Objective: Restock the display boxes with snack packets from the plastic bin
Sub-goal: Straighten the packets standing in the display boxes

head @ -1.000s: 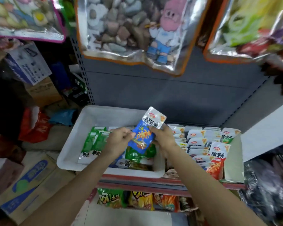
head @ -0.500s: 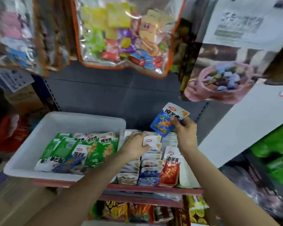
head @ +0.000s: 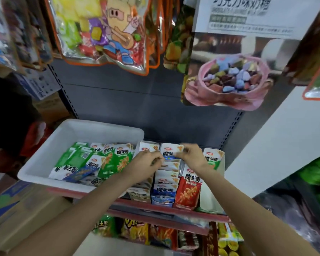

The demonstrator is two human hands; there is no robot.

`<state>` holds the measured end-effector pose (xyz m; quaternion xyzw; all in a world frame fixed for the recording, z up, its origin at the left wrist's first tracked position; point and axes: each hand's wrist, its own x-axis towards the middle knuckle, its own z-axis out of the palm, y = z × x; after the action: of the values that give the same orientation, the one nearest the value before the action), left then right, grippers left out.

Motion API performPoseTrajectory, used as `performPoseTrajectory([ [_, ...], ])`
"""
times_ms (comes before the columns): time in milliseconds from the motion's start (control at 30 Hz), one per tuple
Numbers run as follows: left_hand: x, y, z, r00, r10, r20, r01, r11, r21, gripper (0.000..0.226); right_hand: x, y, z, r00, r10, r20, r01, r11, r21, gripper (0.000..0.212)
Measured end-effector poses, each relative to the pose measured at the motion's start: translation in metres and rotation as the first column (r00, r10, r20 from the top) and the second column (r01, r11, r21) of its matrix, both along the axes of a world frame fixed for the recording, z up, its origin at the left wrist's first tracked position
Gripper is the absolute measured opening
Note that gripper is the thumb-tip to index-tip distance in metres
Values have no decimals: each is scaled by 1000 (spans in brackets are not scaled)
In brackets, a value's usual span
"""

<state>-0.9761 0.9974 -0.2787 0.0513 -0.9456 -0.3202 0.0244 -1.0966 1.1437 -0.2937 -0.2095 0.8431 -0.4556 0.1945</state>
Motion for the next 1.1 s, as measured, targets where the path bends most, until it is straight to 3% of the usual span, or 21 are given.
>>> performPoseTrajectory([
  [33, 0, 0, 0, 1000, 4, 2, -4, 1000, 2, 20, 0, 0, 3, 999, 21, -25, -22, 999, -32, 14],
  [100, -1, 0, -1, 1000, 24, -11, -24, 1000, 6, 24, 0, -1, 6, 995, 41, -95, -44, 999, -29, 14],
  [333, -4, -9, -9, 996, 83, -13, -82, 993, 83, 26, -7, -13, 21, 941, 229, -248, -141, 934, 329, 20],
  [467, 1, -30, -14, 993, 118, -26, -115, 989, 93, 21, 17, -39, 30, 887, 227, -401, -91, 939, 332, 28],
  [600, 19, -63, -20, 975, 222, -1, -221, 972, 80, 20, 50, -85, 32, 838, 310, -449, -208, 942, 262, 28],
  [700, 39, -103, -34, 934, 352, 67, -354, 935, 16, 14, 77, -126, 28, 867, 321, -381, -257, 944, 209, 28],
  [767, 55, -135, -47, 906, 401, 138, -389, 915, -107, 15, 96, -155, 18, 900, 323, -291, -259, 936, 238, 27],
  [900, 87, -193, -62, 775, 479, 413, -385, 876, -292, 38, 126, -211, -15, 891, 446, -87, -384, 840, 383, 34],
  [1000, 101, -222, -73, 772, 399, 494, -335, 917, -218, 47, 143, -240, -33, 876, 457, 153, -474, 761, 443, 49],
  [1100, 106, -236, -79, 794, 287, 536, -307, 950, -54, 49, 155, -255, -38, 847, 436, 303, -531, 716, 454, 41],
])
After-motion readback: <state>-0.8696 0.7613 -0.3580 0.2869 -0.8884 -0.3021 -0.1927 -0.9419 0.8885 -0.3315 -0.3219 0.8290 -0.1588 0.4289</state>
